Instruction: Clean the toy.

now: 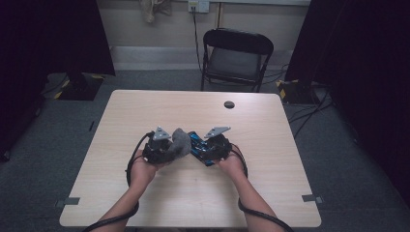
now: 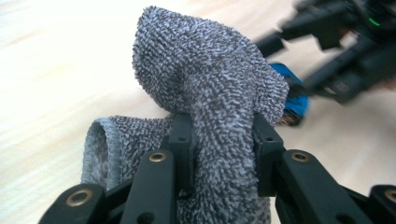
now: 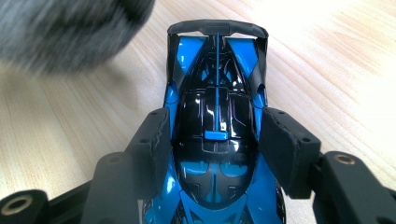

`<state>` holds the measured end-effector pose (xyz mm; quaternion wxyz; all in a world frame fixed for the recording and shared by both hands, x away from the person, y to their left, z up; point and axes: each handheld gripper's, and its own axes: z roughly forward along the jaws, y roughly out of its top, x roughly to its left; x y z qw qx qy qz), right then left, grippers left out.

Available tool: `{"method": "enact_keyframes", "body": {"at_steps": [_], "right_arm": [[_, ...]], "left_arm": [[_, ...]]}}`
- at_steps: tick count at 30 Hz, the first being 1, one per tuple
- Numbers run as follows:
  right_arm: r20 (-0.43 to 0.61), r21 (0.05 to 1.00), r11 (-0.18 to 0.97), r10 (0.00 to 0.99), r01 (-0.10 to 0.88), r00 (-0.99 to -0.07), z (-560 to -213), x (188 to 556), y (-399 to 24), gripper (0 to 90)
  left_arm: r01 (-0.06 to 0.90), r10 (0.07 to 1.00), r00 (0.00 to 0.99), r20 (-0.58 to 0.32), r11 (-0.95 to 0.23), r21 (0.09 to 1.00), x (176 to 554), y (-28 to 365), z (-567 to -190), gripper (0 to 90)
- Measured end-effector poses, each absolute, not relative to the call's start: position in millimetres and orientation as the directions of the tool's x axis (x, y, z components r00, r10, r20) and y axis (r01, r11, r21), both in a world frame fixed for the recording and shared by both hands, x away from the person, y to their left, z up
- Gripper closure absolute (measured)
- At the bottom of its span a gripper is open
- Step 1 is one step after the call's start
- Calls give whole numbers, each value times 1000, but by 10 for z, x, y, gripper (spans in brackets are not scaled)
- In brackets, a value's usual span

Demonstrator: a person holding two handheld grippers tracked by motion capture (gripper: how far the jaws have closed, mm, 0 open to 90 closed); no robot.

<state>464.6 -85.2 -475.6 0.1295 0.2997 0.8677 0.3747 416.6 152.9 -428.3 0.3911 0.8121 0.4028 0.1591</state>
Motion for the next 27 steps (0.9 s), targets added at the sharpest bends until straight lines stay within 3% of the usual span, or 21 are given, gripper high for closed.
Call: {"method": "enact_keyframes", "body": {"at_steps": [18, 27], "right_arm": [[4, 730, 534, 620, 426, -785, -4760, 4637, -862, 445], [-6, 726, 543, 619, 423, -785, -4753, 4637, -849, 445]], "left_arm": [[643, 889, 457, -25, -311, 700, 4639, 1559, -4655, 680], [651, 882, 470, -14, -336, 681, 4611, 1487, -4785, 682]]}}
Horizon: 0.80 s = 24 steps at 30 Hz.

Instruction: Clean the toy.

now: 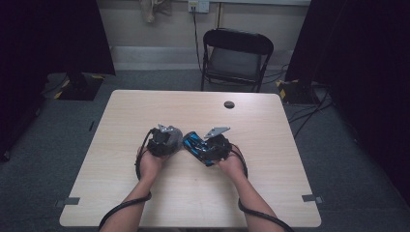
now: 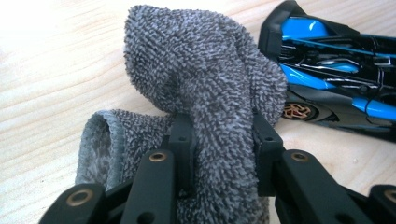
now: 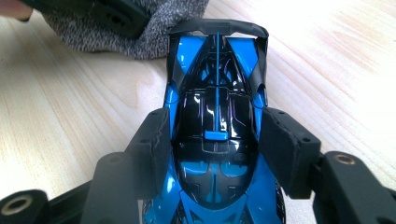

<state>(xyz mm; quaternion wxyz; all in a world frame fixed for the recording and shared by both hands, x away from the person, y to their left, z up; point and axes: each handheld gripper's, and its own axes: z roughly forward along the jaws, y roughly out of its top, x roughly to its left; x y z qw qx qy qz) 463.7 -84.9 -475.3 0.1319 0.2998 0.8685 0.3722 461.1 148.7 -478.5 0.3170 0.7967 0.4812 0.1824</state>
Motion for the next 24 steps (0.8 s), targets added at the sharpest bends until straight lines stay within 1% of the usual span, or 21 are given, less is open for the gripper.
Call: {"method": "enact_keyframes", "body": {"at_steps": [3, 11, 18, 21, 23, 24], "right_arm": [[-8, 725, 544, 620, 423, -784, -4752, 4635, -845, 445], [-9, 722, 547, 620, 424, -785, -4748, 4637, -841, 445], [-14, 723, 549, 620, 421, -785, -4749, 4635, -838, 445], [-15, 722, 548, 622, 422, -783, -4749, 4632, -836, 445], [-16, 721, 550, 621, 422, -783, -4746, 4632, -836, 445], [-16, 720, 550, 622, 423, -783, -4746, 4630, -836, 445]], "left_arm": [[645, 872, 490, 1, -364, 672, 4577, 1443, -4780, 683], [641, 861, 508, -14, -367, 674, 4487, 1403, -4784, 684], [626, 851, 526, -6, -382, 680, 4416, 1354, -4787, 684], [629, 847, 532, -17, -381, 678, 4390, 1331, -4785, 684], [623, 842, 540, -6, -394, 676, 4377, 1325, -4780, 684], [627, 842, 539, -17, -388, 675, 4369, 1318, -4782, 684]]}}
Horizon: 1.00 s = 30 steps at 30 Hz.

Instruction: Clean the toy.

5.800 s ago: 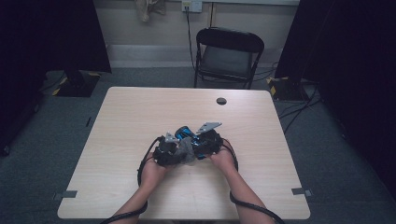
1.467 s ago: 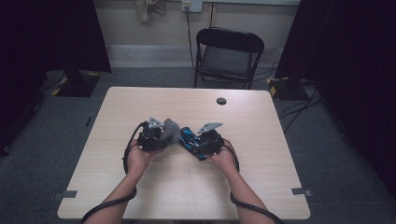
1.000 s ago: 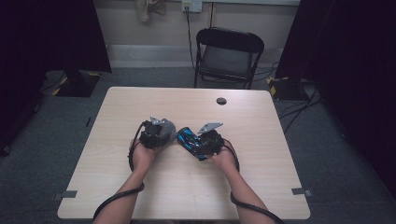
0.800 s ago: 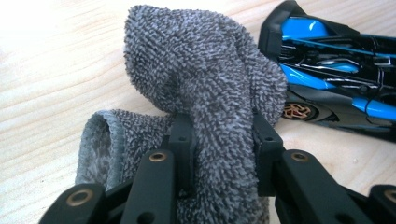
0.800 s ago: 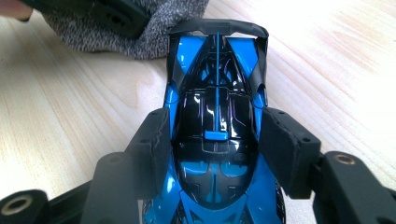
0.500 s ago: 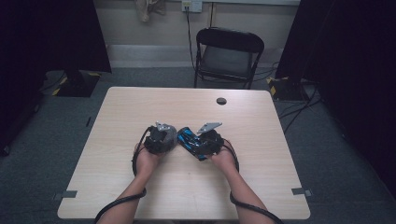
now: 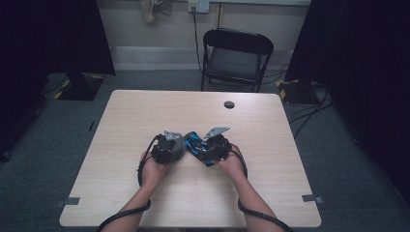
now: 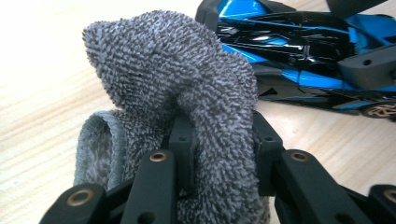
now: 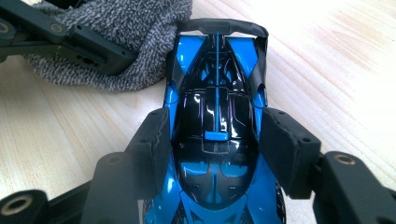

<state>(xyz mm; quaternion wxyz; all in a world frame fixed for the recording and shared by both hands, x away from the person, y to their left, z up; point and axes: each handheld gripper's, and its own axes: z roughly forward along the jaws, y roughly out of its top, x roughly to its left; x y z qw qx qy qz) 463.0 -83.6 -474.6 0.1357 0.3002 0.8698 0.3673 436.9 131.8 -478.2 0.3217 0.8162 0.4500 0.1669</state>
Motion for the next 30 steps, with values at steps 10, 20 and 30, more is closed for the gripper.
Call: {"method": "enact_keyframes", "body": {"at_steps": [10, 20, 30], "right_arm": [[-16, 719, 550, 624, 424, -782, -4745, 4629, -834, 444], [-14, 717, 550, 626, 428, -780, -4742, 4630, -826, 444], [-18, 715, 553, 626, 427, -780, -4740, 4629, -823, 444]], "left_arm": [[615, 826, 564, -13, -409, 674, 4292, 1275, -4777, 684], [598, 787, 616, -31, -442, 668, 4214, 1135, -4773, 684], [580, 754, 656, -45, -465, 669, 4124, 1012, -4771, 684]]}}
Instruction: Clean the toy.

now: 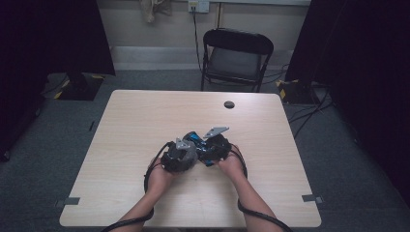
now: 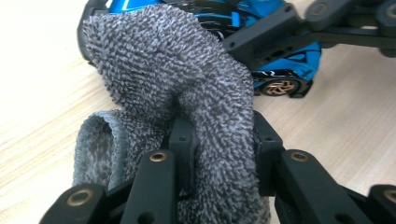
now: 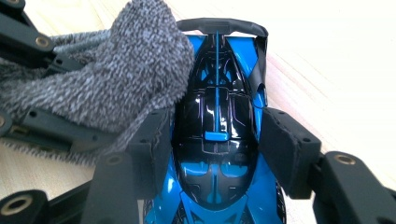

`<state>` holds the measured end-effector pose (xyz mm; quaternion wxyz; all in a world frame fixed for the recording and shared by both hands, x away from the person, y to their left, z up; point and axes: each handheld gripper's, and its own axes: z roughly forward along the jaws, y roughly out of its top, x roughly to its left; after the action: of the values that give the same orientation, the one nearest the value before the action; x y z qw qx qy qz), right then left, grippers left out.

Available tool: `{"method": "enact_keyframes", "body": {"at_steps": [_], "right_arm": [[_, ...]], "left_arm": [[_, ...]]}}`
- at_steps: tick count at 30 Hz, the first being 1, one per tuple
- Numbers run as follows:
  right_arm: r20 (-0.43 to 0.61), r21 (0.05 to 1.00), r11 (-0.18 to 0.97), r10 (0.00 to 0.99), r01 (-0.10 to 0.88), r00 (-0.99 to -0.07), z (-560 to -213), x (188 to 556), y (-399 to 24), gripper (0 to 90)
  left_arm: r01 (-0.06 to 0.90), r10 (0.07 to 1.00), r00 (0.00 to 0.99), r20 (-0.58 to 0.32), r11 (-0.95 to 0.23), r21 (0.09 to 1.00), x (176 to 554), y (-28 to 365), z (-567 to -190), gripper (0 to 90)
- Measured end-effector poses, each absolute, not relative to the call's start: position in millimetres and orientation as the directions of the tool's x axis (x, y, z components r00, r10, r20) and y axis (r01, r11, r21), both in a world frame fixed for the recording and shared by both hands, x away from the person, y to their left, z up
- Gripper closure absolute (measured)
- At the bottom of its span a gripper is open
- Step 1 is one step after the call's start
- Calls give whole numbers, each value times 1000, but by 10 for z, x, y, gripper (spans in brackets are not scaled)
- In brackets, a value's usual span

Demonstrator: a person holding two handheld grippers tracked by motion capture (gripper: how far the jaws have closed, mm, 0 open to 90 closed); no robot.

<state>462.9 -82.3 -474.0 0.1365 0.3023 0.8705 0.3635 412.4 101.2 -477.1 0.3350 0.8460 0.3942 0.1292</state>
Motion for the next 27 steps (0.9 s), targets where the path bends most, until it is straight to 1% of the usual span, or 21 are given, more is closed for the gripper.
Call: {"method": "enact_keyframes", "body": {"at_steps": [23, 27], "right_arm": [[-18, 715, 553, 627, 428, -779, -4739, 4627, -823, 444], [-17, 717, 551, 627, 427, -779, -4742, 4626, -826, 444]], "left_arm": [[544, 693, 719, -52, -514, 664, 3931, 835, -4760, 683], [547, 686, 725, -69, -511, 664, 3906, 803, -4757, 683]]}}
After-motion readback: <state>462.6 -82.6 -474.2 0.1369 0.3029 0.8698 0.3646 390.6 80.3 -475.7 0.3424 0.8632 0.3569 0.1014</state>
